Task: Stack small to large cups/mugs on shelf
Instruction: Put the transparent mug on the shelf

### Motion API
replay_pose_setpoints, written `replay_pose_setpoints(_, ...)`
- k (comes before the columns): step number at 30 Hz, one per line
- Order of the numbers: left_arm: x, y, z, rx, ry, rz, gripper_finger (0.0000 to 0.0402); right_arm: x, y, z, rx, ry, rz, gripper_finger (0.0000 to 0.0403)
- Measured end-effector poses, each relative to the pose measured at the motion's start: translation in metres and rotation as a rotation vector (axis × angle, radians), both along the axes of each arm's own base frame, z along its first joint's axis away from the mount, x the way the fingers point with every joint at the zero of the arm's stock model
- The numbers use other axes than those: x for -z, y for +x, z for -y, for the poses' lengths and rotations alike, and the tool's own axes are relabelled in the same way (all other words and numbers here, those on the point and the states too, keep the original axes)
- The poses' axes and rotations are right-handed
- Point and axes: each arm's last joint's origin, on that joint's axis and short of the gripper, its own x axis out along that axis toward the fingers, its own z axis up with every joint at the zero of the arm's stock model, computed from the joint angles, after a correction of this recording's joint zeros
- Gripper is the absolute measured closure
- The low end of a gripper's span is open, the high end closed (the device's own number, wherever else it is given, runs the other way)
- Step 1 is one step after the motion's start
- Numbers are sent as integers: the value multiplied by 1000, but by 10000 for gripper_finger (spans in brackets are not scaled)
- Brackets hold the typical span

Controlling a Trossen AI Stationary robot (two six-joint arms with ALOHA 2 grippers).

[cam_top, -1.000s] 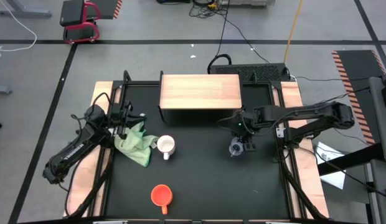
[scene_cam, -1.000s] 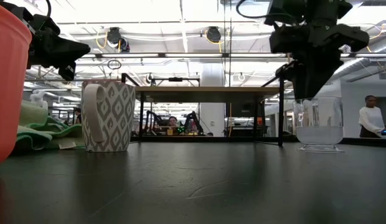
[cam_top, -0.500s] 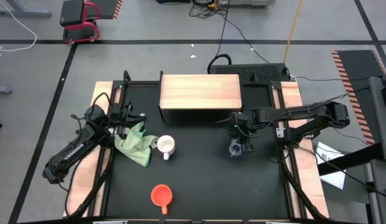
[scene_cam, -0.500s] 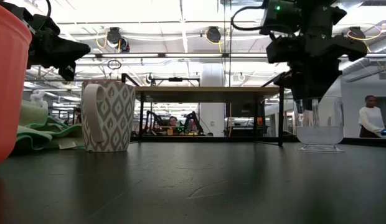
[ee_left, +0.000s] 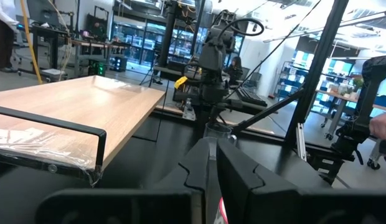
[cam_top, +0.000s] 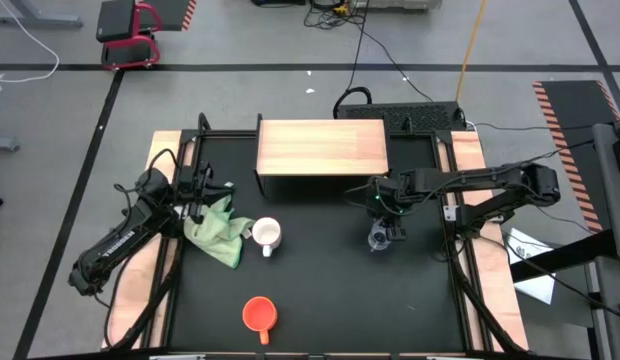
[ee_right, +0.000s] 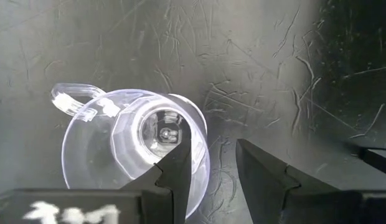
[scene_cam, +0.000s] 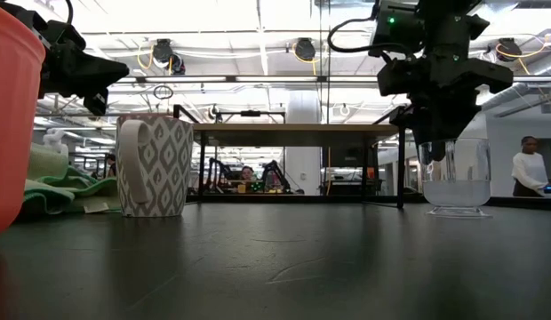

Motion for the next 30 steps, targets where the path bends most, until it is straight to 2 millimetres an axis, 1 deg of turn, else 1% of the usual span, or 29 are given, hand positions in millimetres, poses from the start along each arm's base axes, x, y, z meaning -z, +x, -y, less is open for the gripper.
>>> replay_pose_setpoints(4, 0, 0, 0, 0, 0, 0, 371, 0, 0, 0, -1, -1, 1, 286)
replay_pose_setpoints(7, 0, 0, 0, 0, 0, 0, 371, 0, 0, 0, -1, -1, 1, 296)
replay_pose_setpoints(23, 0, 0, 0, 1, -2, -1, 371, 0, 1, 0, -5, -4, 10, 395)
replay_pose_setpoints(30, 0, 0, 0, 1, -2, -1, 371, -1, 2, 0, -13, -9, 23, 401)
